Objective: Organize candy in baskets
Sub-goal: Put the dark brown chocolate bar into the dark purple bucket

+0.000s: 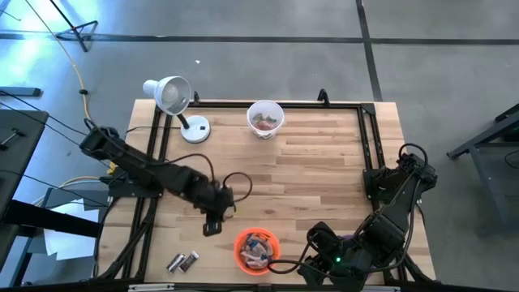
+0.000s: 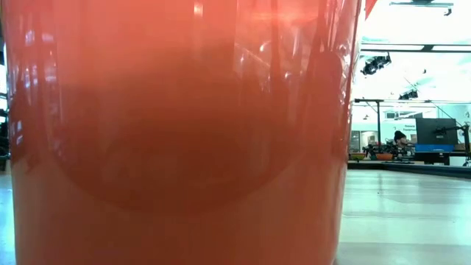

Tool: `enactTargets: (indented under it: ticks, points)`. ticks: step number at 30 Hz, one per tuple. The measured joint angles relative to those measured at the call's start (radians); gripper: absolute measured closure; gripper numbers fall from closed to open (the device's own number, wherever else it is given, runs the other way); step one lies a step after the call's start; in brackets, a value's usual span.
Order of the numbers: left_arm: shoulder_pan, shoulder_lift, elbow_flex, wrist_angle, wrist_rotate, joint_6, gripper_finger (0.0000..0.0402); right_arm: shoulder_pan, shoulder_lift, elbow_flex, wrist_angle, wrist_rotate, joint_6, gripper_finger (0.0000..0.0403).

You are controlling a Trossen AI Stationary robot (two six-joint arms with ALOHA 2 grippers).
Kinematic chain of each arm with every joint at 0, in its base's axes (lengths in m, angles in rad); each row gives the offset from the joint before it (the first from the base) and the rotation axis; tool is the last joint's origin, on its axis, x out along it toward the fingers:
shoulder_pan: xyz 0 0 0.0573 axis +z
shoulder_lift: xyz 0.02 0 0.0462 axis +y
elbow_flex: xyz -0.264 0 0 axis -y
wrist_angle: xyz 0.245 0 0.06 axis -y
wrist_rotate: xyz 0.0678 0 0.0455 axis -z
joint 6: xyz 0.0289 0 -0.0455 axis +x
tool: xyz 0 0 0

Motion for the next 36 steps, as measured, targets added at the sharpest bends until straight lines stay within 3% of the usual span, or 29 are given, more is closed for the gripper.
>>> enactTargets:
  ticks: [8, 20, 30, 36]
  points:
    - [-0.18, 0.0, 0.0, 0.034, -0.007, -0.268, 0.0275, 0.0, 0.0, 0.0, 0.0, 0.0, 0.0, 0.0213]
    - [-0.46, 0.015, 0.0, 0.032, -0.142, -0.754, 0.0275, 0.0, 0.0, 0.0, 0.0, 0.0, 0.0, 0.0213]
    - [-0.556, 0.103, 0.001, 0.007, -0.147, -1.085, 0.0275, 0.0, 0.0, 0.0, 0.0, 0.0, 0.0, 0.0213]
    - [-0.586, 0.194, 0.001, 0.011, -0.068, -1.192, 0.0275, 0.0, 0.0, 0.0, 0.0, 0.0, 0.0, 0.0213]
